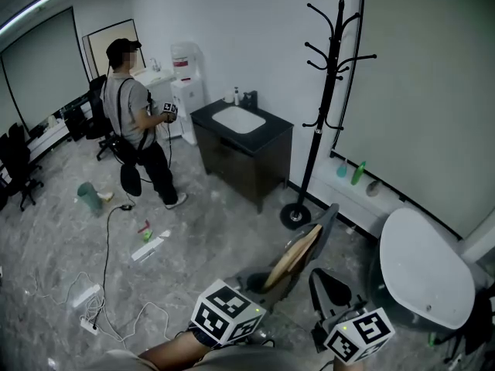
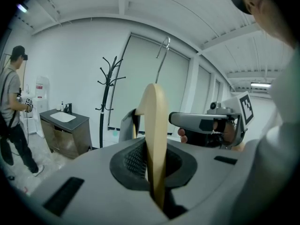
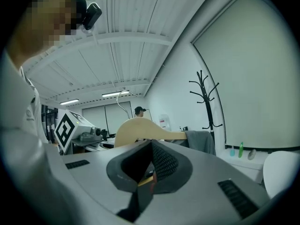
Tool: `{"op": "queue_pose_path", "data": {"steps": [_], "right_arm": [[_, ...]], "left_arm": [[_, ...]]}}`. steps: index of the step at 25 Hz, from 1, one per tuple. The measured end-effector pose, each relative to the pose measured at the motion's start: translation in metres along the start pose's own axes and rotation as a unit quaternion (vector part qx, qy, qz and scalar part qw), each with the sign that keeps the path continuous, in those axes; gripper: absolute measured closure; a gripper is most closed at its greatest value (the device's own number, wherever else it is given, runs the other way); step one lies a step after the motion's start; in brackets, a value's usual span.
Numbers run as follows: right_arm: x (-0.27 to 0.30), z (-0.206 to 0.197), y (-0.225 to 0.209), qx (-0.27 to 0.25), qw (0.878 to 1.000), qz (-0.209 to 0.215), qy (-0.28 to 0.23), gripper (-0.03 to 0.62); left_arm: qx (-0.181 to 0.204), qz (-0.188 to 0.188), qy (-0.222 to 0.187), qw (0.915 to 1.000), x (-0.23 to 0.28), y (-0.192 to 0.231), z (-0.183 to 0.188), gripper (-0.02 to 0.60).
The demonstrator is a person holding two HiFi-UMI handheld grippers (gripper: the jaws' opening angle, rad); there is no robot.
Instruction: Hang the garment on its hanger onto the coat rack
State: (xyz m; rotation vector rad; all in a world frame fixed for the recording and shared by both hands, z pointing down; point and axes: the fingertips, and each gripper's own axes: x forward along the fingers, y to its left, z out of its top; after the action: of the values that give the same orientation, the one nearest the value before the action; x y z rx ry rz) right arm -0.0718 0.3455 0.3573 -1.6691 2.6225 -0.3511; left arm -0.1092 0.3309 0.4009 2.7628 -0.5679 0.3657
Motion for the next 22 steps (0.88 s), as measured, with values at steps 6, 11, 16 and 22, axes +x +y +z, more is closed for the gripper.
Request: {"op": "queue_pose_path", "data": {"steps": [6, 11, 16, 22], "right_arm": [[-0.003, -0.003, 0.0, 0.022, 1.0, 0.012, -0.01, 0.579], [-0.012, -0.002, -0.003, 0.026, 0.999, 0.014, -0.015, 0.579], [-0.02, 0.0, -0.018, 0.031, 0.999, 0.022, -0.022, 0.579], [-0.022, 0.0, -0.031, 0.032, 0.999, 0.034, -0.025, 0.579]], "left_arm": [[-0.005, 0.006, 0.004, 1.0, 0.001, 0.001, -0.004, 0.569], [-0.006, 0.015, 0.005, 0.9999, 0.005, -0.001, -0.004, 0.569], [-0.006, 0.035, 0.002, 0.9994, 0.017, 0.002, 0.003, 0.569], [-0.01, 0.068, -0.008, 0.9976, 0.025, 0.013, 0.01, 0.569]]}}
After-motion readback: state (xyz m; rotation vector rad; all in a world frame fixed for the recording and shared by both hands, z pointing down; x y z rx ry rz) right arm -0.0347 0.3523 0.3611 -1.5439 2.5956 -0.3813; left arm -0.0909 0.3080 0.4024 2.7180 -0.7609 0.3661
